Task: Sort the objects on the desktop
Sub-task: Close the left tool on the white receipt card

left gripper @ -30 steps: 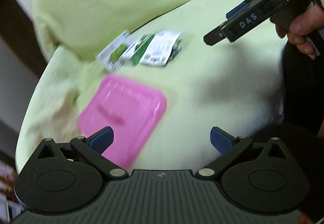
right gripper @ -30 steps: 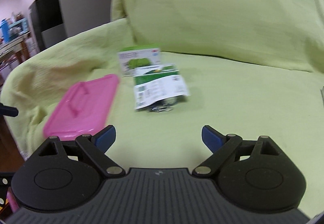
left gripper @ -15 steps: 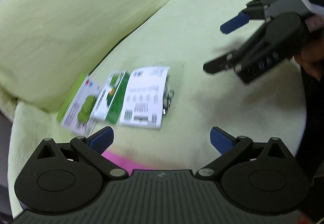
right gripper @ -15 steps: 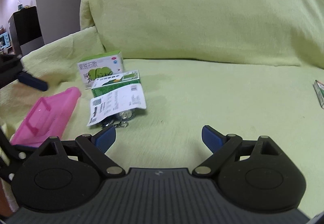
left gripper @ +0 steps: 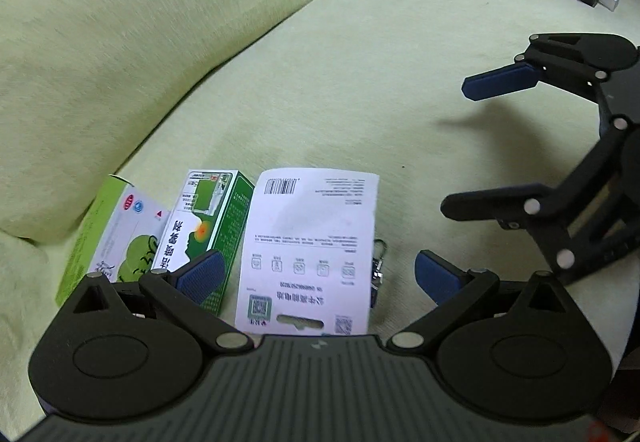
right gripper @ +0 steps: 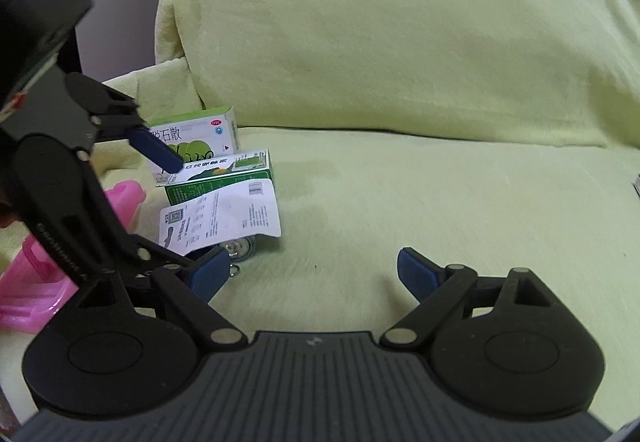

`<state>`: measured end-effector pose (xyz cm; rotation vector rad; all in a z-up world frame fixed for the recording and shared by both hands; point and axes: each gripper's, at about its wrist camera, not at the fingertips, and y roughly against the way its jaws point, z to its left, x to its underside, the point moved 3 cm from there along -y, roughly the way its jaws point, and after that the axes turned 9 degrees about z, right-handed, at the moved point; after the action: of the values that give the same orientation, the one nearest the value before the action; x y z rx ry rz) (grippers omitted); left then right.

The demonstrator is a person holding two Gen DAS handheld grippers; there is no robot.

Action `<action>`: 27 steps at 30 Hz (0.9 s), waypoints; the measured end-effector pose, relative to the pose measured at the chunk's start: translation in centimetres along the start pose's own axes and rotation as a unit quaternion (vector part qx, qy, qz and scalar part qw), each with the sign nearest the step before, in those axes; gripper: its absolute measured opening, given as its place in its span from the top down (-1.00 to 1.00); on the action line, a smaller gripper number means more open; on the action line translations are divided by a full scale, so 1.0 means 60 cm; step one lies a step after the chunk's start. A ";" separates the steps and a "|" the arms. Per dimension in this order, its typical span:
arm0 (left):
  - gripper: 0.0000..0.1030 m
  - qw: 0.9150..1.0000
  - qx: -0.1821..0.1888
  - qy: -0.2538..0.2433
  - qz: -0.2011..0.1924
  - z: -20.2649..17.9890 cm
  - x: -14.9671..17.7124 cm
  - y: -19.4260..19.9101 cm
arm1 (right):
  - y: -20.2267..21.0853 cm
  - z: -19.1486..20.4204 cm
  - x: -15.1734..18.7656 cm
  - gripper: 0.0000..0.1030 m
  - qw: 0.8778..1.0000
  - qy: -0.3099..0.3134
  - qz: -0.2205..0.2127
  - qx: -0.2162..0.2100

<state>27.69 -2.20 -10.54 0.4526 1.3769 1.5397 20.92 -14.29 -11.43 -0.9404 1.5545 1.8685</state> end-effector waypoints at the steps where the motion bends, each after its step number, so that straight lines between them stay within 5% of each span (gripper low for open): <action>1: -0.98 1.000 0.005 -0.001 0.002 0.001 0.000 -0.005 | -0.002 0.001 0.000 -0.73 1.000 0.002 0.001 0.000; 27: -0.85 0.993 0.110 0.016 0.035 0.049 -0.011 -0.079 | -0.027 -0.003 0.001 -0.68 0.999 0.028 0.003 0.030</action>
<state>32.26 -1.75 -13.77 0.6194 1.5780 1.4627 22.15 -14.12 -12.46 -0.9689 1.6380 1.8040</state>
